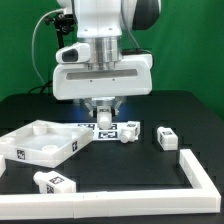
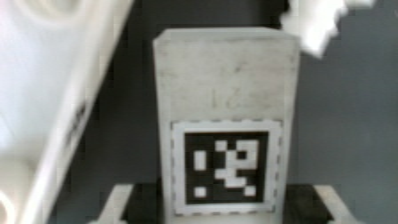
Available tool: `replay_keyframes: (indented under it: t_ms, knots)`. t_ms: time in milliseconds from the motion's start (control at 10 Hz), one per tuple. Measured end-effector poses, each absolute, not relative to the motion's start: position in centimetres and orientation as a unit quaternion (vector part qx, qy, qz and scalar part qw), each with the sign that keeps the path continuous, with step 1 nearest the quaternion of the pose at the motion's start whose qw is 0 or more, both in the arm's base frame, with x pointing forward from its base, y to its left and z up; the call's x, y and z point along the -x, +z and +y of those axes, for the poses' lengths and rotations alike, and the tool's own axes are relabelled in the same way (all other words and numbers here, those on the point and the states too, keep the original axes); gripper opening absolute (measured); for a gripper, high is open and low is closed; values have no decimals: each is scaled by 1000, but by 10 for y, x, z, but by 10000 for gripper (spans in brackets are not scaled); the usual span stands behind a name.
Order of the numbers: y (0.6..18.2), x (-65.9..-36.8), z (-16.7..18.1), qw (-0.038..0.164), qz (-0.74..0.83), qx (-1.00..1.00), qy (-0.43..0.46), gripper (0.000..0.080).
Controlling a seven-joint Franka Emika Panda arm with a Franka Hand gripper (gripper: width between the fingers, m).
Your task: Assemble one leg
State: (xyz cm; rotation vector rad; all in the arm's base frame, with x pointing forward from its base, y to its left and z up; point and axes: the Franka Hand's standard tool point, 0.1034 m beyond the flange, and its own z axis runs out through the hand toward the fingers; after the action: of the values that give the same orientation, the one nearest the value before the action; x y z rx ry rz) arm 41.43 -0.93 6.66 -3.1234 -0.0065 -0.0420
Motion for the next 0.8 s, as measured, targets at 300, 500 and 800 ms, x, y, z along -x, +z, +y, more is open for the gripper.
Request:
replay_keyframes:
  t_ms: [300, 500, 800]
  knots:
    - [39, -380, -16, 4, 3, 1000, -10, 284]
    - [26, -371, -14, 4, 2, 1000, -3, 284]
    - [26, -375, -3, 4, -9, 1000, -12, 284]
